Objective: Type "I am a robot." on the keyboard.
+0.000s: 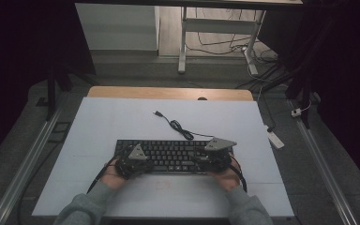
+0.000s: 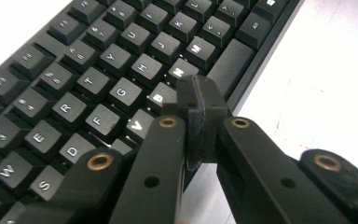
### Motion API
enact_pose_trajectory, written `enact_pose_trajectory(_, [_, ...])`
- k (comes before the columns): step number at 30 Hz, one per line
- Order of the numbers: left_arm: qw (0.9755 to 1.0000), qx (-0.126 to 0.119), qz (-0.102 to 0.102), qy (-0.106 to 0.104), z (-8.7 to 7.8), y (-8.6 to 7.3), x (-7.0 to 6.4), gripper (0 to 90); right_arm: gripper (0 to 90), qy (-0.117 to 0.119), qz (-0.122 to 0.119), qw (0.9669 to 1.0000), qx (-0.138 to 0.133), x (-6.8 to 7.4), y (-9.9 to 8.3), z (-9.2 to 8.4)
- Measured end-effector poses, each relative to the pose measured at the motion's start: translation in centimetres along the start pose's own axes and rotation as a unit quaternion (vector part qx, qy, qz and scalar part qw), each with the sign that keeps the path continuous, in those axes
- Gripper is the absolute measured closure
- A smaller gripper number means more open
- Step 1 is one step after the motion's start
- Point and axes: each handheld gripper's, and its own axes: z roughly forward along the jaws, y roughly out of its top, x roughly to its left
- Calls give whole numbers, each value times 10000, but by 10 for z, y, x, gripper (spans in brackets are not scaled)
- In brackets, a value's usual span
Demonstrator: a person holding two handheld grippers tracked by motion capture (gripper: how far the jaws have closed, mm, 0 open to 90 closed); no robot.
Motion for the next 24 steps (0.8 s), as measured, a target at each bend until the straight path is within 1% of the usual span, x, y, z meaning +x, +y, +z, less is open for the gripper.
enact_pose_trajectory(3, [9998,-195,-48,-9,-7,1,1,883,524,-7,-3,10000,-10,0,0,0])
enact_pose_trajectory(5, [9994,-325,-109,-66,-11,2,2,837,523,-25,-2,10000,-1,0,0,0])
enact_pose_trajectory(9, [9982,-524,-280,-96,-18,2,6,706,522,-13,6,10000,9,-1,0,0])
enact_pose_trajectory(12, [9968,-639,-463,-85,-24,1,10,607,522,-14,2,10000,12,-1,0,0])
enact_pose_trajectory(15, [9955,-728,-608,-69,-28,-1,15,534,521,-13,-4,10000,23,-1,0,1])
enact_pose_trajectory(17, [9949,-762,-657,-42,-31,-2,17,506,520,-31,-5,10000,38,-1,0,1])
enact_pose_trajectory(21, [9938,-841,-726,-50,-34,-4,19,483,520,-27,-2,10000,48,-1,-1,1])
enact_pose_trajectory(24, [9936,-849,-738,-35,-35,-4,20,473,520,-26,-2,10000,43,-1,0,1])
